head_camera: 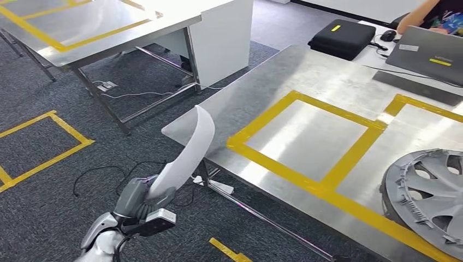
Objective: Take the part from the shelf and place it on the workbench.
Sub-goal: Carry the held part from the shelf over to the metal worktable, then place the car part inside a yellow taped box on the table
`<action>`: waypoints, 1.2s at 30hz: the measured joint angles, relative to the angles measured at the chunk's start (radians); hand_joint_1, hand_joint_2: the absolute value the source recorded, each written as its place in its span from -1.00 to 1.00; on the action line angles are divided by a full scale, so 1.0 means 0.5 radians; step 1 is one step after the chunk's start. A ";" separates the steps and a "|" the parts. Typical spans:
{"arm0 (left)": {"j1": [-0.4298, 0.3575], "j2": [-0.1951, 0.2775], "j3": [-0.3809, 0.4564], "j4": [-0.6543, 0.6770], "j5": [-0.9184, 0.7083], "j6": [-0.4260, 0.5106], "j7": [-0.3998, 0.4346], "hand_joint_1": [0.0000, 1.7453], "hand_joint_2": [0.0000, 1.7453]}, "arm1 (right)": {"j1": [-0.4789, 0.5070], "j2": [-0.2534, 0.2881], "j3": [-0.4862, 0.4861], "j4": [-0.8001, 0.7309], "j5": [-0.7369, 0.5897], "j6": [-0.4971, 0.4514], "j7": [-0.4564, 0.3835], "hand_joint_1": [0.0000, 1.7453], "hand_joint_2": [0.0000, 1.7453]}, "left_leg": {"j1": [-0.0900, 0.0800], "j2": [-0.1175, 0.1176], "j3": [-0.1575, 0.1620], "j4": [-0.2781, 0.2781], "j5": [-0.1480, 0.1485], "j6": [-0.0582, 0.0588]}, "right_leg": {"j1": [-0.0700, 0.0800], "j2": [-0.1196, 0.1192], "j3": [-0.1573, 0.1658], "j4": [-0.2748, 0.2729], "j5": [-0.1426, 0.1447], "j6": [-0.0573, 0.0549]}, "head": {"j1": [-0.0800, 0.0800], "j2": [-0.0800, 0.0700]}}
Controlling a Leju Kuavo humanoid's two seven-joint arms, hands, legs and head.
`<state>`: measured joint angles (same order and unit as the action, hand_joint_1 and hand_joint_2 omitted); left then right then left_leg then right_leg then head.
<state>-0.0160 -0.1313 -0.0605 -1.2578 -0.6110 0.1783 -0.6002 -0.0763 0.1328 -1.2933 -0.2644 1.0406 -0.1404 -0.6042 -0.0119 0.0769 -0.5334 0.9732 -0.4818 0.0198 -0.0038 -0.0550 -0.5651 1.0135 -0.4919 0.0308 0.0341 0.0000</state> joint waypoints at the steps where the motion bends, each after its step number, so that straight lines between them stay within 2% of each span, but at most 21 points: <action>1: -0.007 0.001 0.003 0.007 -0.003 0.004 -0.001 1.00 1.00 | -0.004 0.000 0.000 0.000 0.001 0.000 0.002 -1.00 -1.00 | -0.007 0.016 -0.001 0.004 -0.001 -0.007 | 0.005 -0.013 0.019 -0.038 -0.001 -0.010 | 0.000 0.000; 3: -0.024 0.002 0.008 0.023 -0.014 0.015 -0.003 1.00 1.00 | -0.002 -0.002 0.001 0.000 0.003 0.000 0.005 -1.00 -1.00 | -0.011 0.044 -0.003 0.011 -0.006 -0.020 | 0.004 0.019 0.016 -0.042 0.005 -0.032 | -0.001 0.000; 5: -0.045 0.002 0.016 0.040 -0.030 0.029 -0.004 1.00 1.00 | 0.003 -0.004 0.000 0.000 0.003 0.001 0.005 -1.00 -1.00 | -0.001 -0.005 -0.021 0.068 -0.058 -0.043 | -0.004 0.055 0.013 -0.045 0.016 -0.055 | -0.004 0.000; 8: -0.063 0.001 0.040 0.060 -0.036 0.117 -0.049 1.00 1.00 | -0.006 -0.005 0.000 0.000 -0.008 0.013 0.007 -1.00 -1.00 | 0.020 -0.119 -0.171 0.416 -0.252 -0.071 | -0.010 0.120 0.002 -0.046 0.029 -0.077 | -0.010 0.000; 9: -0.070 -0.003 0.045 0.057 -0.030 0.164 -0.068 1.00 1.00 | -0.006 -0.005 0.000 0.000 -0.016 0.020 0.009 -1.00 -1.00 | 0.022 -0.130 -0.227 0.534 -0.293 -0.074 | -0.009 0.144 -0.001 -0.045 0.030 -0.080 | -0.010 0.000; 10: -0.078 -0.010 0.047 0.044 -0.022 0.204 -0.080 1.00 1.00 | -0.005 -0.005 0.000 0.000 -0.023 0.024 0.012 -1.00 -1.00 | 0.023 -0.134 -0.257 0.592 -0.295 -0.074 | -0.009 0.166 -0.004 -0.042 0.031 -0.080 | -0.011 0.000; 11: -0.089 -0.018 0.047 0.022 -0.016 0.227 -0.082 1.00 1.00 | -0.003 -0.005 -0.001 0.000 -0.028 0.026 0.015 -1.00 -1.00 | 0.023 -0.138 -0.251 0.576 -0.257 -0.070 | -0.009 0.188 -0.004 -0.040 0.032 -0.080 | -0.010 0.000; 12: -0.101 -0.029 0.047 -0.005 -0.011 0.238 -0.082 1.00 1.00 | -0.002 -0.006 -0.002 0.000 -0.031 0.027 0.018 -1.00 -1.00 | 0.023 -0.147 -0.210 0.487 -0.187 -0.064 | -0.009 0.211 -0.003 -0.037 0.033 -0.079 | -0.010 0.000; 14: -0.126 -0.047 0.047 -0.059 -0.004 0.240 -0.081 1.00 1.00 | -0.006 -0.006 -0.002 0.002 -0.034 0.030 0.021 -1.00 -1.00 | 0.027 -0.226 -0.089 0.225 -0.044 -0.044 | -0.009 0.254 -0.006 -0.031 0.036 -0.072 | -0.009 0.000; 16: -0.147 -0.064 0.042 -0.096 -0.001 0.240 -0.080 1.00 1.00 | -0.011 -0.006 -0.002 0.005 -0.035 0.032 0.023 -1.00 -1.00 | 0.030 -0.295 -0.025 0.070 -0.001 -0.029 | -0.012 0.295 -0.029 -0.025 0.046 -0.052 | -0.011 0.000; 18: -0.164 -0.081 0.032 -0.118 -0.007 0.239 -0.079 1.00 1.00 | -0.008 -0.006 -0.002 0.007 -0.034 0.034 0.026 -1.00 -1.00 | 0.031 -0.281 -0.023 0.041 -0.009 -0.019 | -0.017 0.331 -0.056 -0.028 0.061 -0.024 | -0.015 0.000; 19: -0.175 -0.090 0.023 -0.124 -0.016 0.239 -0.079 1.00 1.00 | -0.004 -0.008 -0.002 0.009 -0.032 0.035 0.028 -1.00 -1.00 | 0.035 -0.261 -0.024 0.031 -0.004 -0.011 | -0.016 0.320 -0.069 -0.024 0.058 -0.012 | -0.015 0.000; 21: -0.199 -0.107 -0.004 -0.132 -0.039 0.242 -0.075 1.00 1.00 | -0.002 -0.012 -0.002 0.011 -0.028 0.035 0.036 -1.00 -1.00 | 0.043 -0.219 -0.023 0.011 0.011 0.008 | -0.012 0.236 -0.123 0.063 -0.004 0.009 | -0.002 0.000; 23: -0.221 -0.115 -0.029 -0.133 -0.070 0.245 -0.066 1.00 1.00 | -0.011 -0.015 -0.002 0.012 -0.019 0.036 0.044 -1.00 -1.00 | 0.039 -0.167 -0.027 0.009 0.014 0.016 | -0.014 0.146 -0.242 0.314 -0.135 0.026 | 0.009 0.000; 25: -0.245 -0.117 -0.054 -0.128 -0.104 0.246 -0.055 1.00 1.00 | -0.016 -0.017 -0.002 0.012 -0.008 0.041 0.047 -1.00 -1.00 | 0.035 -0.112 -0.031 0.010 0.013 0.018 | -0.017 0.124 -0.335 0.523 -0.206 0.041 | 0.009 0.000; 26: -0.261 -0.117 -0.068 -0.122 -0.120 0.248 -0.046 1.00 1.00 | -0.014 -0.019 -0.002 0.013 -0.003 0.045 0.048 -1.00 -1.00 | 0.034 -0.089 -0.031 0.011 0.013 0.018 | -0.017 0.119 -0.327 0.522 -0.186 0.044 | 0.010 0.000; 27: -0.280 -0.118 -0.081 -0.113 -0.136 0.252 -0.034 1.00 1.00 | -0.014 -0.021 -0.002 0.013 0.002 0.048 0.050 -1.00 -1.00 | 0.033 -0.069 -0.030 0.011 0.012 0.016 | -0.017 0.109 -0.274 0.433 -0.130 0.044 | 0.010 0.000; 29: -0.321 -0.119 -0.103 -0.093 -0.159 0.260 -0.010 1.00 1.00 | -0.017 -0.027 -0.001 0.014 0.010 0.052 0.054 -1.00 -1.00 | 0.026 -0.034 -0.026 0.016 0.006 0.008 | -0.009 0.037 -0.110 0.146 -0.016 0.036 | 0.012 0.000; 31: -0.354 -0.119 -0.114 -0.073 -0.172 0.267 0.004 1.00 1.00 | -0.026 -0.030 0.000 0.016 0.016 0.054 0.058 -1.00 -1.00 | 0.011 -0.004 -0.026 0.024 0.001 -0.008 | 0.002 -0.018 -0.015 -0.023 0.024 0.012 | 0.012 0.000; 34: -0.391 -0.119 -0.124 -0.039 -0.186 0.272 0.021 1.00 1.00 | -0.024 -0.032 0.001 0.017 0.024 0.055 0.066 -1.00 -1.00 | 0.006 0.031 -0.026 0.032 -0.008 -0.031 | 0.001 0.024 -0.017 -0.038 0.029 -0.026 | 0.011 0.000; 36: -0.412 -0.118 -0.129 -0.018 -0.192 0.275 0.027 1.00 1.00 | -0.023 -0.033 0.001 0.018 0.028 0.055 0.070 -1.00 -1.00 | 0.016 -0.031 -0.057 0.113 -0.076 -0.054 | -0.008 0.062 -0.020 -0.044 0.043 -0.050 | 0.006 0.000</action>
<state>-0.2218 -0.1902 -0.1247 -1.2671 -0.7070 0.3157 -0.5868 -0.0876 0.1162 -1.2928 -0.2556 1.0544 -0.1129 -0.5692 -0.0041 0.0615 -0.5617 1.0298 -0.5199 -0.0074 -0.0076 -0.0241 -0.5753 0.9914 -0.4706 0.0057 0.0372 0.0000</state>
